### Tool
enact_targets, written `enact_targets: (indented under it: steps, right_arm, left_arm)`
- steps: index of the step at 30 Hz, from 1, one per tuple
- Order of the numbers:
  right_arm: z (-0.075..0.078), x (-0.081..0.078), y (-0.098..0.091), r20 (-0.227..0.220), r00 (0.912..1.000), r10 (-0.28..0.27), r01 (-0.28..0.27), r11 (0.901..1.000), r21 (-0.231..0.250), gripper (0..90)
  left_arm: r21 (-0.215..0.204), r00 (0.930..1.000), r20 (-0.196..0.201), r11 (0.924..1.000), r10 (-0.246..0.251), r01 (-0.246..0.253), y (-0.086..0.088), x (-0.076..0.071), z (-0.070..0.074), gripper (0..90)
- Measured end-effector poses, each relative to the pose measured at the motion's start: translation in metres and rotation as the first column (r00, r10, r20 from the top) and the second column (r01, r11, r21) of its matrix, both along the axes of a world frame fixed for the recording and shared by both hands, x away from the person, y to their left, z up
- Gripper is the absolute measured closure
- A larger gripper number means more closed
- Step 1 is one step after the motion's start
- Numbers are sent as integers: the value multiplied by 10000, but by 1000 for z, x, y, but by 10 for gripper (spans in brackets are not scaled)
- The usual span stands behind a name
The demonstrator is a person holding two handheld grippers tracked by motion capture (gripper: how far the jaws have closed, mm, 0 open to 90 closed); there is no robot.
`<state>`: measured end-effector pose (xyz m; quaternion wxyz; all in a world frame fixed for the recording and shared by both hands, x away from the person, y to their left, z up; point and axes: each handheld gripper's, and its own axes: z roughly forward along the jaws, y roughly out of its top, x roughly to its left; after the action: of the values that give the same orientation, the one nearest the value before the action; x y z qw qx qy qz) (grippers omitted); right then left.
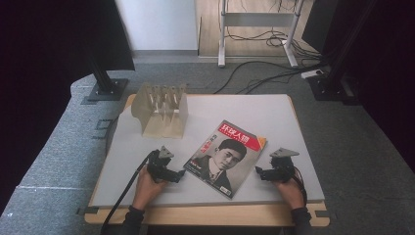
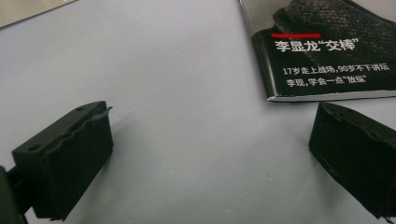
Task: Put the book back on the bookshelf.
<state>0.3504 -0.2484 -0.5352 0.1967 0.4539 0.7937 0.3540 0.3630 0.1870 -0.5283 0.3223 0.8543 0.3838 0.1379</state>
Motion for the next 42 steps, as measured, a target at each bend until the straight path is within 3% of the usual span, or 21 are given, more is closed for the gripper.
enact_targets:
  steps: [6,13,17,24,39,42]
  right_arm:
    - [0,0,0,-9,10000,-7,7,10000,9,119]
    - [0,0,0,-30,10000,-9,9,10000,17,121]
    - [1,0,0,-47,10000,-10,10,10000,27,121]
    - [3,2,1,-150,9998,88,-89,9999,-76,127]
    - [25,13,5,65,9987,506,-506,9987,56,92]
    - [28,19,8,83,9980,624,-624,9980,-88,93]
  left_arm:
    - [6,9998,-8,9998,-175,175,1,0,0,0]
    - [25,9972,-363,9978,-655,656,3,3,5,0]
    - [9,9954,-231,9957,-930,930,0,4,10,0]
    - [-295,9920,-322,9921,-1225,1215,-9,10,16,0]
    - [-463,9873,-359,9872,-1546,1528,-24,24,31,0]
    - [-136,9869,-329,9875,-1576,1573,-31,30,34,0]
